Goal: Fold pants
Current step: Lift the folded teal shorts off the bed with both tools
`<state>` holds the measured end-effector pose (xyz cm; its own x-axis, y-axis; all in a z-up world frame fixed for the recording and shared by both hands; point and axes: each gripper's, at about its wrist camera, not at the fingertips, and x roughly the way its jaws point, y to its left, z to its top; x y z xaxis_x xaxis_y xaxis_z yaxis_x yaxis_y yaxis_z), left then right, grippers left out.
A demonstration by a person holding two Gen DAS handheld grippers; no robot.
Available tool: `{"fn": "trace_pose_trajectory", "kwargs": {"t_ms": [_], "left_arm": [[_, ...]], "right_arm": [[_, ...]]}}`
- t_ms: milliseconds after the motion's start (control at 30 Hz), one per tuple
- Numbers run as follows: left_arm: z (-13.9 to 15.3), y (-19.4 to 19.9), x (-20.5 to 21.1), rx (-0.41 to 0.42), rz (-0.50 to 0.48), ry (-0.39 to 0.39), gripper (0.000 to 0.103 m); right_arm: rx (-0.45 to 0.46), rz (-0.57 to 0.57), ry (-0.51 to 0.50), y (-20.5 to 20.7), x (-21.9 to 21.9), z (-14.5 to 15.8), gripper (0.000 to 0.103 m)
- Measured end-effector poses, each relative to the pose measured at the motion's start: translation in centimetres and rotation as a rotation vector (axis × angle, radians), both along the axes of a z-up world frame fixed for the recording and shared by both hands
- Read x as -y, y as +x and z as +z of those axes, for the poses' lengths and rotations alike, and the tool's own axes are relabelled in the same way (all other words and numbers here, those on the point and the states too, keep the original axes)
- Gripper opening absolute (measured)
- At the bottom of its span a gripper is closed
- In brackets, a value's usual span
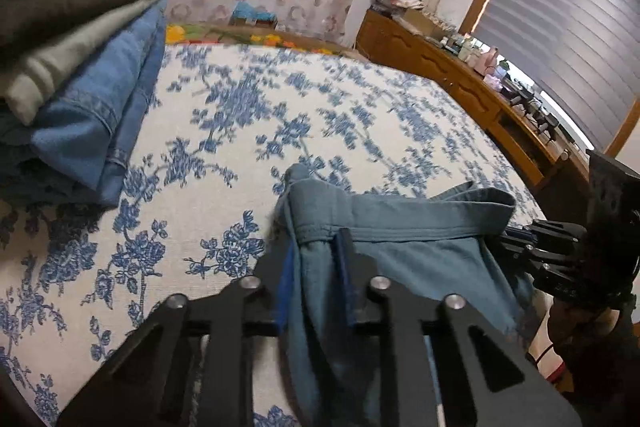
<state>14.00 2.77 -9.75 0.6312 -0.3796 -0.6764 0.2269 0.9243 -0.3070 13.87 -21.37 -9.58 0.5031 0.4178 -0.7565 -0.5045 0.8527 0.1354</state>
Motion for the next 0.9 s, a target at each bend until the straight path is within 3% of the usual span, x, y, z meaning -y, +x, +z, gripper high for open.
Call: {"fn": "trace_pose_trajectory", "kwargs": {"t_ms": [67,467,633,900], "left_arm": [[0.8,-0.7,0.0,0.03,0.002,-0.013,0.008],[6.1,-3.9,0.3,0.199,0.001,-0.005,0.007],[7.3,-3.4,0.3,0.229,0.006,0.015,0.007],[7.5,-2.1,-0.1,0.231,0.02,0.019,0.006]], "right_arm": [[0.032,0.012,-0.003,-0.5,-0.1,0.5,0.009],[0.149,0.034,0.023,-1.6,-0.5,4.6,0.008],[0.207,0.042,0.042,-1.4,-0.3,6.9,0.008],[0.24,0.074,0.039,0.1,-0.8,8.0,0.008]]}}
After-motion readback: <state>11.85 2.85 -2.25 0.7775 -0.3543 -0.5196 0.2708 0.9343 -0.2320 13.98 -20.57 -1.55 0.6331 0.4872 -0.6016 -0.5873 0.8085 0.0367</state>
